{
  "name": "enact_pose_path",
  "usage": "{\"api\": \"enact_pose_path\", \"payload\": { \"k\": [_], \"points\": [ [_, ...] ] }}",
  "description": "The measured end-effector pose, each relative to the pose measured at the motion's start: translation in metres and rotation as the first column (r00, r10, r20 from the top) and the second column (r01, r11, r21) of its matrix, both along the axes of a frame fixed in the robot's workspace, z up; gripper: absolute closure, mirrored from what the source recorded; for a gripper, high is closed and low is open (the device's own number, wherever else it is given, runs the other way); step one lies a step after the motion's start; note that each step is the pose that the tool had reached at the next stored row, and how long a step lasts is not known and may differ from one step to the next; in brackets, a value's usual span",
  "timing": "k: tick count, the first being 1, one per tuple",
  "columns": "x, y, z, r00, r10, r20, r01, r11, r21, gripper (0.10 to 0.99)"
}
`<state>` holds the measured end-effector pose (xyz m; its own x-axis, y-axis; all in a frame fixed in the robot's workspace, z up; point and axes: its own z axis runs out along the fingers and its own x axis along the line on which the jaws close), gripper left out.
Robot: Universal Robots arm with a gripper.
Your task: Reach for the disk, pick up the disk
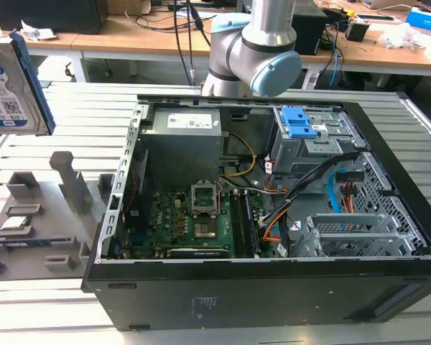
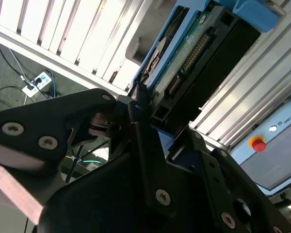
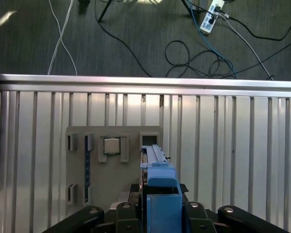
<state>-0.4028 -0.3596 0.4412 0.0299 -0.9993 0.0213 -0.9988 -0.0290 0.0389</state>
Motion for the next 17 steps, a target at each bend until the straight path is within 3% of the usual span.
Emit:
{"api": "enact_pose_path", "payload": {
  "k": [3,5,10,17],
  "points": [
    [0.0,0.0005,0.0116,1.0,0.0,0.0,0.0,1.0,0.0,0.718],
    [0.0,0.0009,0.0268,1.0,0.0,0.0,0.0,1.0,-0.001,0.718],
    [0.0,0.0016,0.0503,1.0,0.0,0.0,0.0,1.0,-0.002,0.718],
    [0.0001,0.0017,0.0511,1.0,0.0,-0.0001,0.0,1.0,-0.002,0.718]
  ]
}}
